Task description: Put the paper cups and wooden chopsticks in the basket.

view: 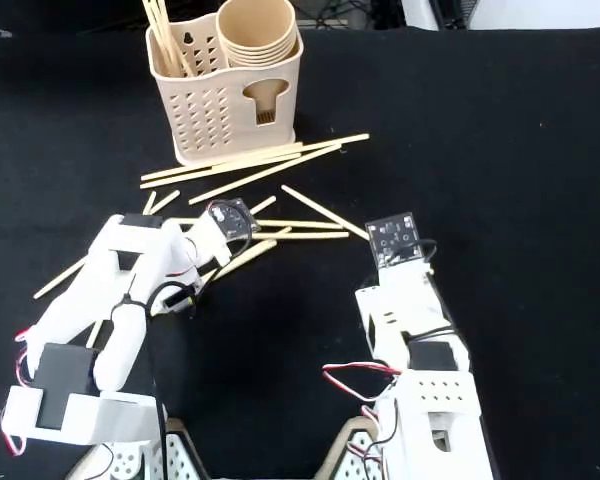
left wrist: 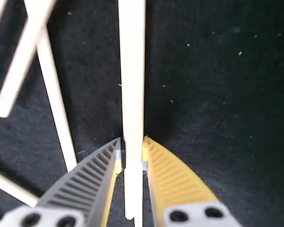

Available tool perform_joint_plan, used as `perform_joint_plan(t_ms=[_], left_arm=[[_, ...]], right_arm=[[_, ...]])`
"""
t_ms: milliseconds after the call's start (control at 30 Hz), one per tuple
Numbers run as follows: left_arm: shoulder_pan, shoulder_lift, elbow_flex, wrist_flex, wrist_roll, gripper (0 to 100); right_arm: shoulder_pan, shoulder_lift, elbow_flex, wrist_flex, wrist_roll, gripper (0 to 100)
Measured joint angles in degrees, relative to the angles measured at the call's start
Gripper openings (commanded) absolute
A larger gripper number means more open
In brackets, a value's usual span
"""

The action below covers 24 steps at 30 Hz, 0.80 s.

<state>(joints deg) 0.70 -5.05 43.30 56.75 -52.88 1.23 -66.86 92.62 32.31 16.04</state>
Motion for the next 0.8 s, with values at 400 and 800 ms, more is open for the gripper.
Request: perform_joint_plan(t_ms=[400,800], left_arm=[[0.0,-0.2,-0.4,0.5,4.0,3],[0.6,-27.5,2.7,10.3,4.3,3]], right_arm=[[0.0,0.0,0.0,0.0,0.0,14.1],[0.0,0.0,0.0,0.0,0.0,14.1]])
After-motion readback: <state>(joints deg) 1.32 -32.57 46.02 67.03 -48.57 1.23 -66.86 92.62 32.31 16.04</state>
